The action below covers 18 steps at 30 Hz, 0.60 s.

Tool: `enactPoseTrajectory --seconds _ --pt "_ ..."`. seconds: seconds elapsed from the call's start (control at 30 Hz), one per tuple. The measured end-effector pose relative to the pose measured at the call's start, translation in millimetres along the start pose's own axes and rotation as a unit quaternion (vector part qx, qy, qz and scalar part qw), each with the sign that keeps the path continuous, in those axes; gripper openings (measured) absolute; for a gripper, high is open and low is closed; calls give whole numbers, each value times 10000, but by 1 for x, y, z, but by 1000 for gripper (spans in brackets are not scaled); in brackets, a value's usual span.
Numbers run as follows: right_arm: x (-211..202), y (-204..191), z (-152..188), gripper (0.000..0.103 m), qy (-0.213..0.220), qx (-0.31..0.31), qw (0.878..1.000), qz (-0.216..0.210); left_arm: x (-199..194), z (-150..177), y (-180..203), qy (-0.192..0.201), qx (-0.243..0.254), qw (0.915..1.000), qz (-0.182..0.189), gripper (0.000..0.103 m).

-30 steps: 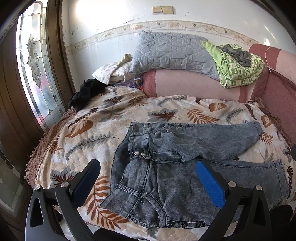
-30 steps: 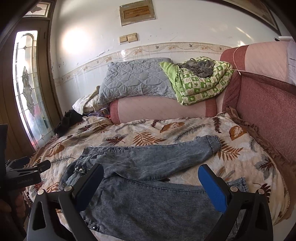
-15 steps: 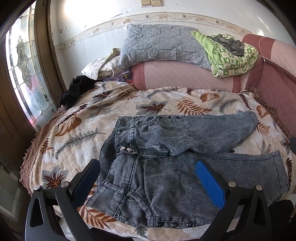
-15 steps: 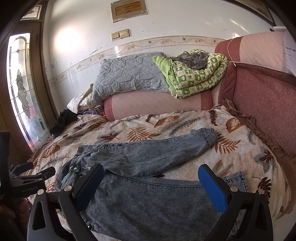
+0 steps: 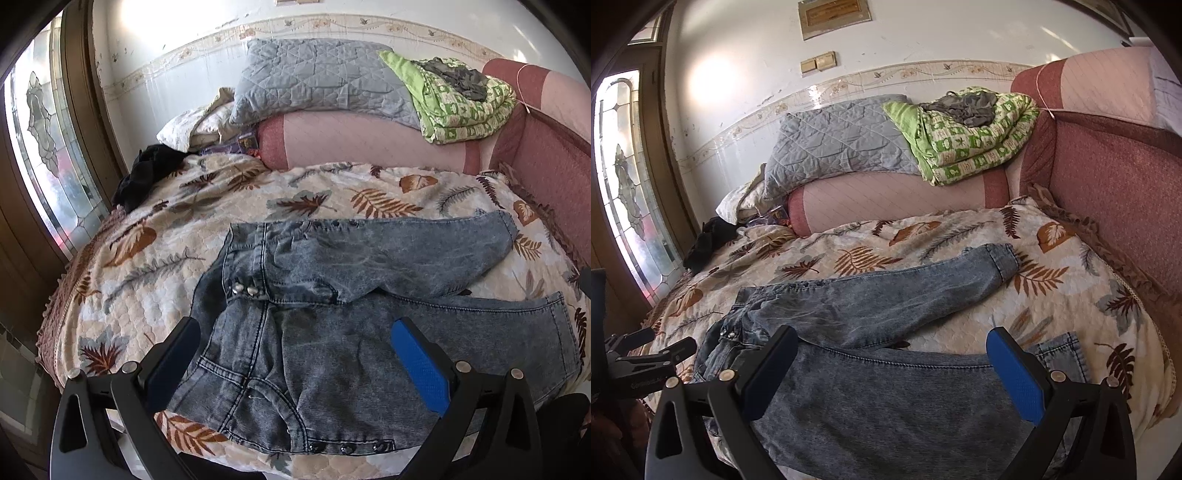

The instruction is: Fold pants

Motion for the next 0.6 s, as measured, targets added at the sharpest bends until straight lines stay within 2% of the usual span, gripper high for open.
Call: enactPoseTrajectory --seconds 0.13,0.27,0.37,0.4,0.47,0.6 --pt "7 9 2 103 -70 98 9999 85 9 21 4 -314 -175 9988 340 103" --pt "7 25 3 103 -51 199 9994 260 5 61 18 -627 -399 9947 715 103" --pt "5 36 2 103 -33 322 9989 336 -14 83 32 -493 -360 9950 792 103" --pt "4 40 1 103 -22 351 9987 358 -21 90 38 -461 -312 9941 931 103" --pt "2 44 -1 103 11 359 9985 418 -29 93 41 -433 -307 9933 1026 103" --pt "-4 54 -4 103 67 410 9979 498 -50 91 37 -248 -322 9951 905 103"
Point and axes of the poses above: each gripper's, at about its wrist camera, not at the fingertips, and x roughly the way its jaws point, y to its right, z to its underside, the point moved 8 cm from there along x, roughly the way its jaws point, and after that the axes turned 7 degrees about x, right-handed, at the moved point
